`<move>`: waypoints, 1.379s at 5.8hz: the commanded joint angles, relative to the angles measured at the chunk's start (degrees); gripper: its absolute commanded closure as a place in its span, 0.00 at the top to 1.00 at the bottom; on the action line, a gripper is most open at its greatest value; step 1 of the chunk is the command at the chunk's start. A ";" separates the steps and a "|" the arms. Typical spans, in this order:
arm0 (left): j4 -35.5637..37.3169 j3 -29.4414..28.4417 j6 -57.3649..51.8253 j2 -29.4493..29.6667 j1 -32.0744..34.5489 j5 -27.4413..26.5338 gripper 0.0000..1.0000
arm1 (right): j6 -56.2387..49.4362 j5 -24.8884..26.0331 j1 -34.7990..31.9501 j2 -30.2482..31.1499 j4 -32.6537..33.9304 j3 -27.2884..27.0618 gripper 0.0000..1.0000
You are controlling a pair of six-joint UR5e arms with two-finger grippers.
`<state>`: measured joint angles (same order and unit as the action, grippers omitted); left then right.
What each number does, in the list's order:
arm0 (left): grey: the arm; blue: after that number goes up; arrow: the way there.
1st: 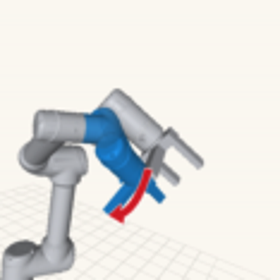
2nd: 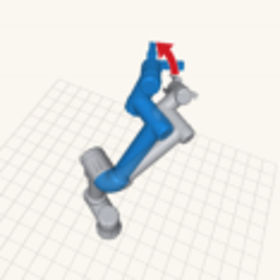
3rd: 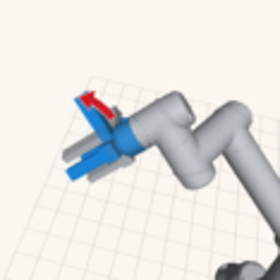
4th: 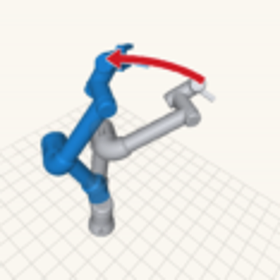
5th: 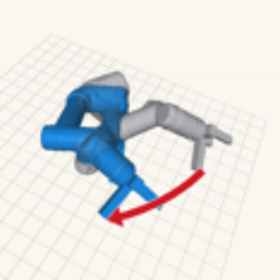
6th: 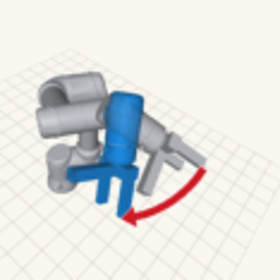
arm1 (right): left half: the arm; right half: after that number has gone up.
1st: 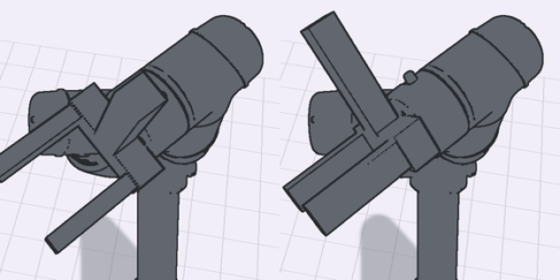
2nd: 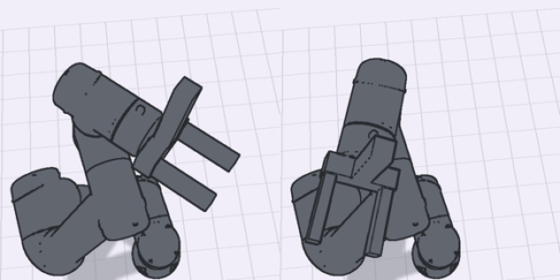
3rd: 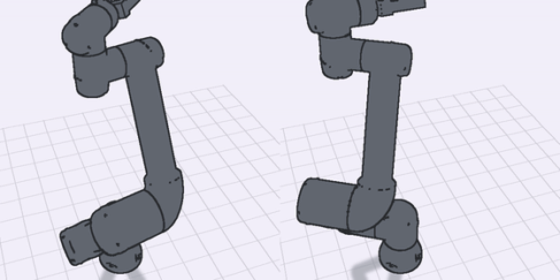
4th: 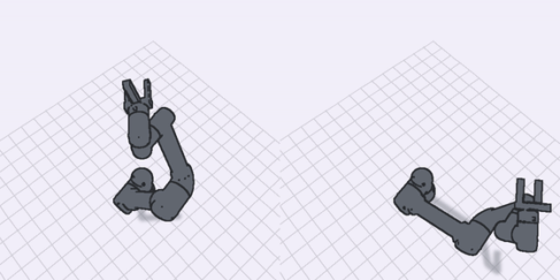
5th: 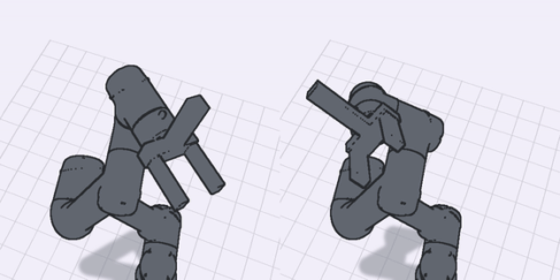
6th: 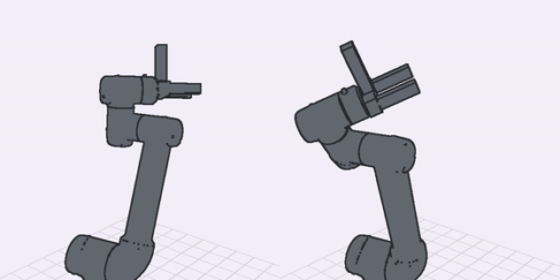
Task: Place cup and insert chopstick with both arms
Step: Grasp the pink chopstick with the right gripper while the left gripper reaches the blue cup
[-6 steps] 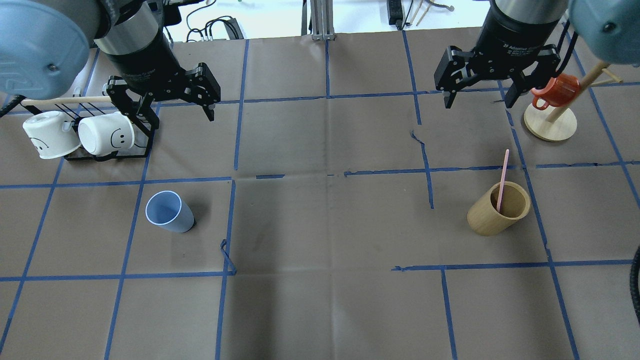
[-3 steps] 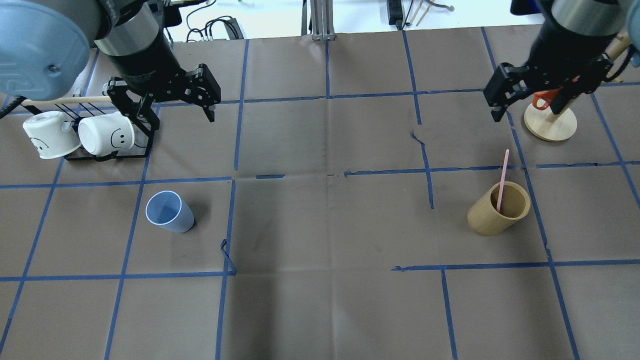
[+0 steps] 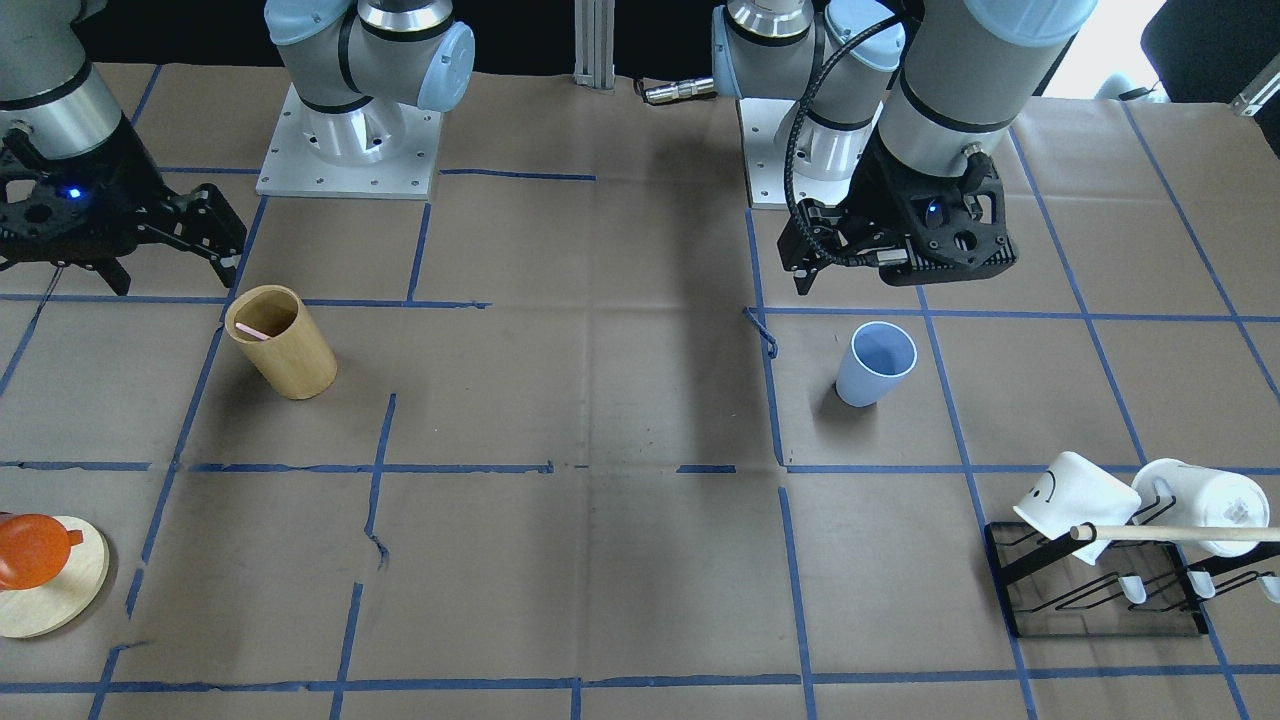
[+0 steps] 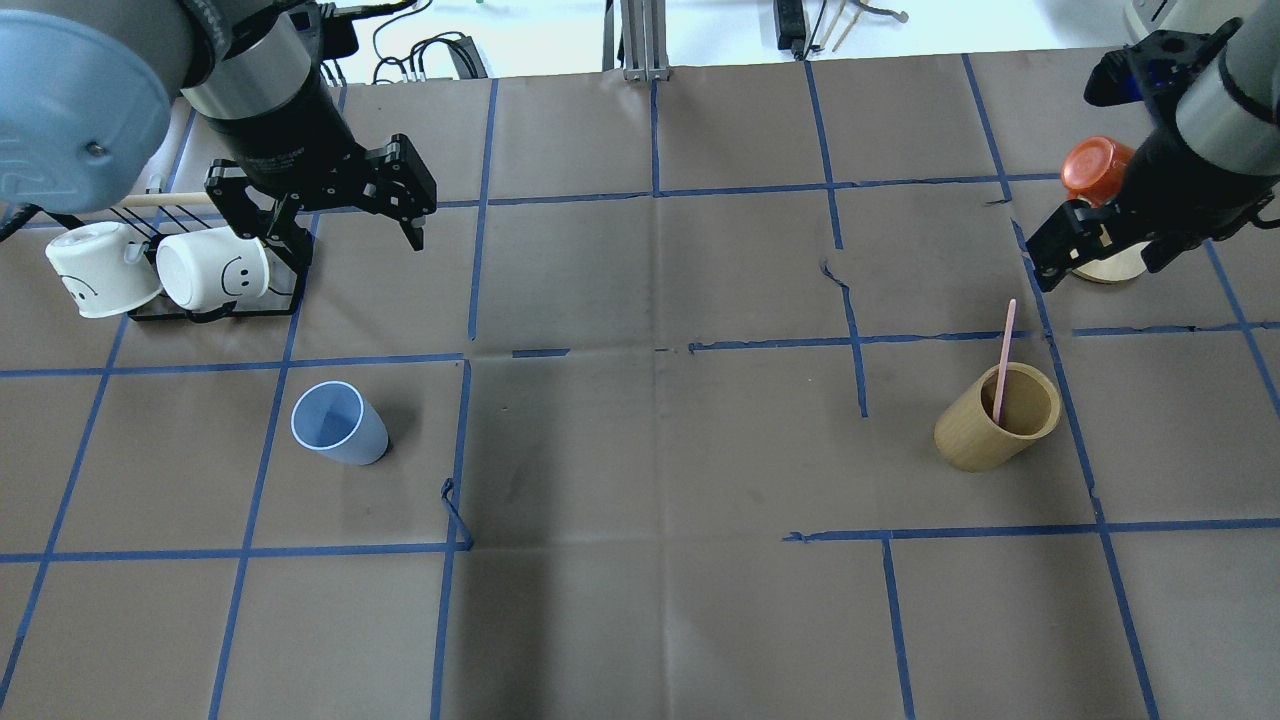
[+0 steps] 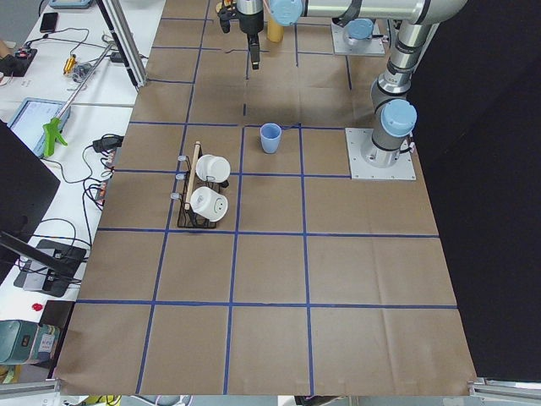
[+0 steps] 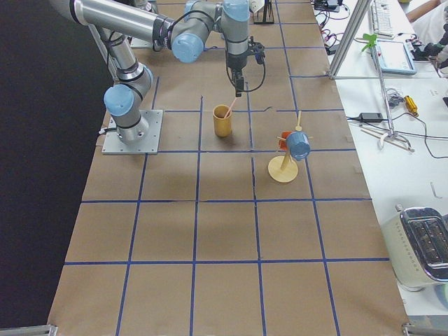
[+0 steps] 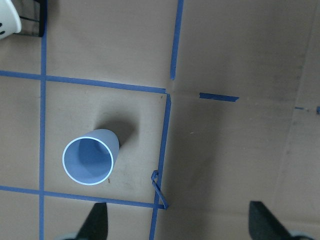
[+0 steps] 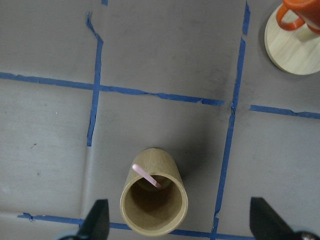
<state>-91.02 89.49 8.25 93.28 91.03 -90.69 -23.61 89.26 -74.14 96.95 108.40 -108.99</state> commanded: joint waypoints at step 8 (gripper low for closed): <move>29.39 32.15 -6.31 1.55 -8.41 -2.21 0.68 | 1.63 -3.92 -0.04 2.54 24.85 -17.48 0.22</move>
<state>-62.98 121.11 2.03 94.11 82.63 -92.96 -21.97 85.08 -74.18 99.49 133.38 -126.60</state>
